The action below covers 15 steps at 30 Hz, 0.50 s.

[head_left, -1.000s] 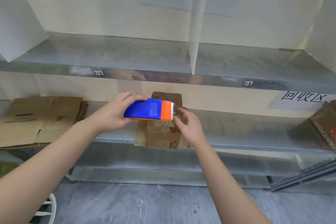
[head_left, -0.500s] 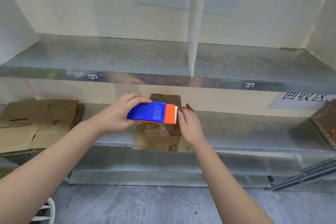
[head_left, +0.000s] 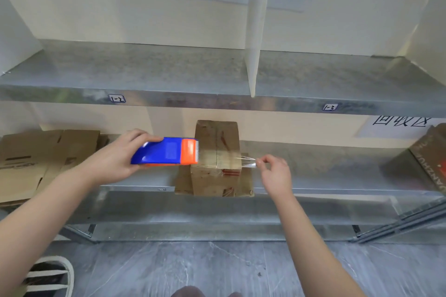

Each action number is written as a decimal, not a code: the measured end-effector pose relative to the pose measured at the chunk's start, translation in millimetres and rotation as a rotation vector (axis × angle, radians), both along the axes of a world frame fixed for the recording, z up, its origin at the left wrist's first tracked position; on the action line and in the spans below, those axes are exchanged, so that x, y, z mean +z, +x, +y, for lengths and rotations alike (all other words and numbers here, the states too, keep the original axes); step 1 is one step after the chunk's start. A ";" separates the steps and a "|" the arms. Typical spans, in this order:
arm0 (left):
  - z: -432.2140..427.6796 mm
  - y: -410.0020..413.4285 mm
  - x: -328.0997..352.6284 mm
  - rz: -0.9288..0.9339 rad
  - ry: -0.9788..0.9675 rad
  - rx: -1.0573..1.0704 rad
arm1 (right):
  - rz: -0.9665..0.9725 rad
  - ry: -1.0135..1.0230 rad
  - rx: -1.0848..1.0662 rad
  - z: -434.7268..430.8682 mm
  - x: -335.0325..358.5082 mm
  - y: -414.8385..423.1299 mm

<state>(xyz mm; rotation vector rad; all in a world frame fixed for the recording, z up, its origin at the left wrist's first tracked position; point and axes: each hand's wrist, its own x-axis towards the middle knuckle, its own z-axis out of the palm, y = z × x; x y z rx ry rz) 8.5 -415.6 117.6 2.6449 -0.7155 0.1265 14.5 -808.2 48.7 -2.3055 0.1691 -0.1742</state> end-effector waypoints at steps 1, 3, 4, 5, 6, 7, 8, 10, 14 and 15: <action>12.2 -5.2 -1.8 0.024 -0.004 0.038 | 0.009 -0.008 -0.016 -11.1 -2.1 -2.2; 26.0 -13.3 -5.2 0.071 0.004 0.074 | 0.029 -0.017 -0.021 -21.1 -3.7 -4.3; 28.1 -15.2 -6.8 0.082 0.005 0.075 | 0.046 -0.018 -0.018 -20.7 -2.8 -3.7; 28.7 -15.4 -8.6 0.079 0.002 0.073 | 0.067 -0.015 -0.020 -19.4 -3.0 -2.0; 29.0 -14.5 -10.1 0.071 -0.003 0.069 | 0.091 -0.013 -0.023 -17.8 -3.6 0.1; 29.0 -13.2 -10.8 0.069 -0.003 0.068 | 0.111 -0.014 -0.025 -16.4 -3.9 2.2; 29.1 -11.9 -11.1 0.074 0.001 0.069 | 0.131 -0.015 -0.028 -15.4 -4.7 3.9; 30.0 -8.9 -12.4 0.088 0.013 0.077 | 0.169 -0.023 -0.035 -13.2 -8.5 6.2; 27.9 -2.4 -16.4 0.131 0.035 0.083 | 0.221 -0.044 -0.019 -1.8 -15.1 5.2; 27.6 -0.2 -17.5 0.142 0.039 0.083 | 0.230 -0.042 -0.009 1.8 -17.3 4.7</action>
